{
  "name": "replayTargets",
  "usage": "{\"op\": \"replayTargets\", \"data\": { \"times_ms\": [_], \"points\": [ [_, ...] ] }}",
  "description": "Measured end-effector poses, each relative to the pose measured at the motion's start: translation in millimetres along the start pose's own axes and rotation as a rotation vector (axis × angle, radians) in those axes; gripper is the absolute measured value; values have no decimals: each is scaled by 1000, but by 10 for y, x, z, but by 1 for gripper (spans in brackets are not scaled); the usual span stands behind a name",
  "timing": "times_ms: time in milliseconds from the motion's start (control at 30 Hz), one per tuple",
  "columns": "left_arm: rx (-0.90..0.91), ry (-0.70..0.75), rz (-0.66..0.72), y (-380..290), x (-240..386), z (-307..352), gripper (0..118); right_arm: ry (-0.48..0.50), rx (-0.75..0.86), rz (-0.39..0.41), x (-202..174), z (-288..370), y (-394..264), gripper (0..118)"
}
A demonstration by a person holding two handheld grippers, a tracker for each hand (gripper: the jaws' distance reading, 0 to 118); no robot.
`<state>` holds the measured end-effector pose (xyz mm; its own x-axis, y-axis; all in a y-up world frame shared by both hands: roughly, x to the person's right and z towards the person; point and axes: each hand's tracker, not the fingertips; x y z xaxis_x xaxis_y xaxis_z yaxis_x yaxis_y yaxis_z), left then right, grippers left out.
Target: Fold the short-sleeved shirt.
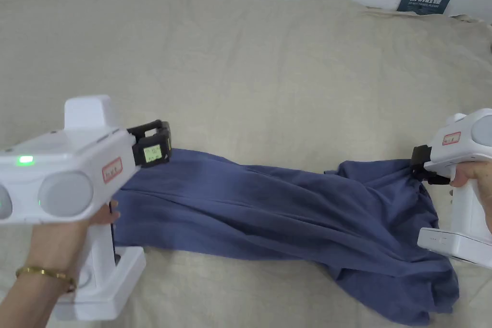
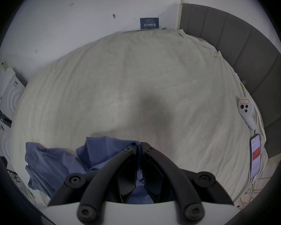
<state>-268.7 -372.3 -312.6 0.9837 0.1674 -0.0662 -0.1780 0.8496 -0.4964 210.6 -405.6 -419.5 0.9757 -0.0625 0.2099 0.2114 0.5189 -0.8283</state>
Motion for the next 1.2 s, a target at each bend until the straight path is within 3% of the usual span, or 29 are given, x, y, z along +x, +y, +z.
{"op": "replayTargets", "data": {
  "times_ms": [67,300,500,667,800,867,1067,1167,1200],
  "points": [
    [-49,-9,-2,193,-30,-151,118,4,16,8,-20,74,8,3],
    [-252,-5,-33,708,-269,-814,118,29,59,7,13,202,5,3],
    [-496,150,-190,615,-434,-1502,118,30,56,11,20,164,-1,3],
    [-569,207,-121,425,-609,-1837,117,36,50,9,17,85,3,3],
    [-597,191,-126,298,-647,-1955,94,34,50,14,3,27,12,3],
    [-620,190,-120,238,-682,-2048,92,30,44,18,-17,-5,17,3],
    [-625,184,-112,135,-654,-2115,68,24,39,36,-65,-50,-6,4],
    [-634,129,-112,205,-644,-2070,32,19,35,40,-100,-77,-11,3],
    [-636,137,-123,217,-624,-2059,9,20,34,39,-99,-86,-9,4]
  ]
}}
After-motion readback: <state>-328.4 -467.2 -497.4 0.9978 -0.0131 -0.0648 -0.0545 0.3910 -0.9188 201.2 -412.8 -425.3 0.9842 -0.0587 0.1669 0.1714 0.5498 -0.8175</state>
